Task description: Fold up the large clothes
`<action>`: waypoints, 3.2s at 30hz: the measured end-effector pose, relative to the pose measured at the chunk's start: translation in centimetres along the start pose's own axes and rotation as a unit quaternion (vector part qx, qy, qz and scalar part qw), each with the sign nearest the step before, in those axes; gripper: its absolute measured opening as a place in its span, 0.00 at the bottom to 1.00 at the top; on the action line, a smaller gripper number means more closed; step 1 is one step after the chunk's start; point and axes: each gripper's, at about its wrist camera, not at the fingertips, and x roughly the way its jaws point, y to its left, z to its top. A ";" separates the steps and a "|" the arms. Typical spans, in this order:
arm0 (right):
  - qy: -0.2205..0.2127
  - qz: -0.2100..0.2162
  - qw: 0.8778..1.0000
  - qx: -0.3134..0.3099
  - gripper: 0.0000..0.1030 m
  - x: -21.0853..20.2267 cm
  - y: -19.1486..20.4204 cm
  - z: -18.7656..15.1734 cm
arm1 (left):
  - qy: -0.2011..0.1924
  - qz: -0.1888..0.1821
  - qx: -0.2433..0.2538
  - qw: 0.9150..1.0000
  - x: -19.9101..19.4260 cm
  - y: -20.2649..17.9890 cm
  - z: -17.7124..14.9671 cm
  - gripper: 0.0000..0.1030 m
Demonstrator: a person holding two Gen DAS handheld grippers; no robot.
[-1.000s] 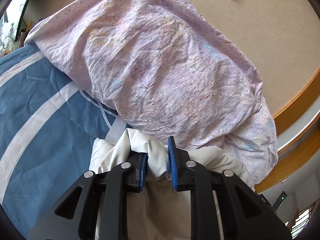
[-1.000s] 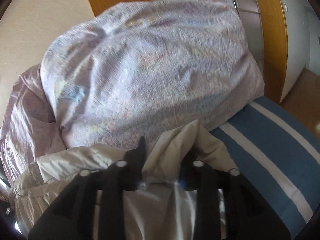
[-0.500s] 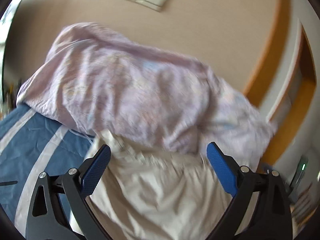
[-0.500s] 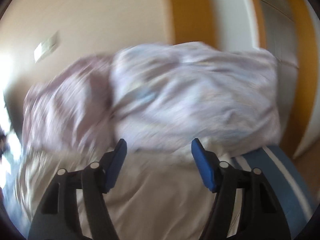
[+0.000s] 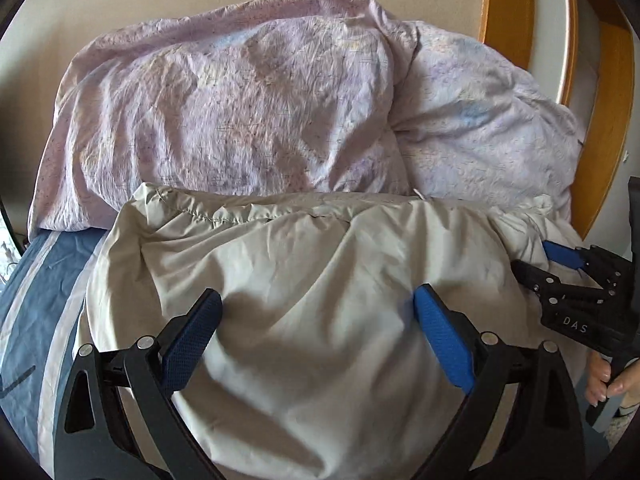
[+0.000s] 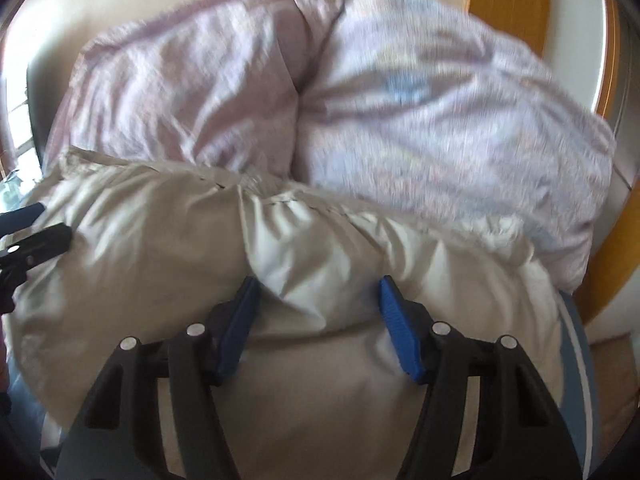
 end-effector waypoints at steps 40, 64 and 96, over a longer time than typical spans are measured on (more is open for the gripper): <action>0.085 -0.041 0.970 0.225 0.88 6.5 -14.8 -4.0 | 0.073 0.108 -0.122 0.984 5.3 9.6 0.4 0.99; 0.063 -0.033 0.967 0.243 0.83 3.3 -16.6 -6.7 | 0.092 0.114 -0.190 0.971 4.5 11.8 -2.0 0.99; 0.057 0.187 0.793 0.577 0.41 -1.0 -20.3 -17.2 | 0.074 -0.121 -0.542 0.828 -3.5 14.3 -12.2 0.63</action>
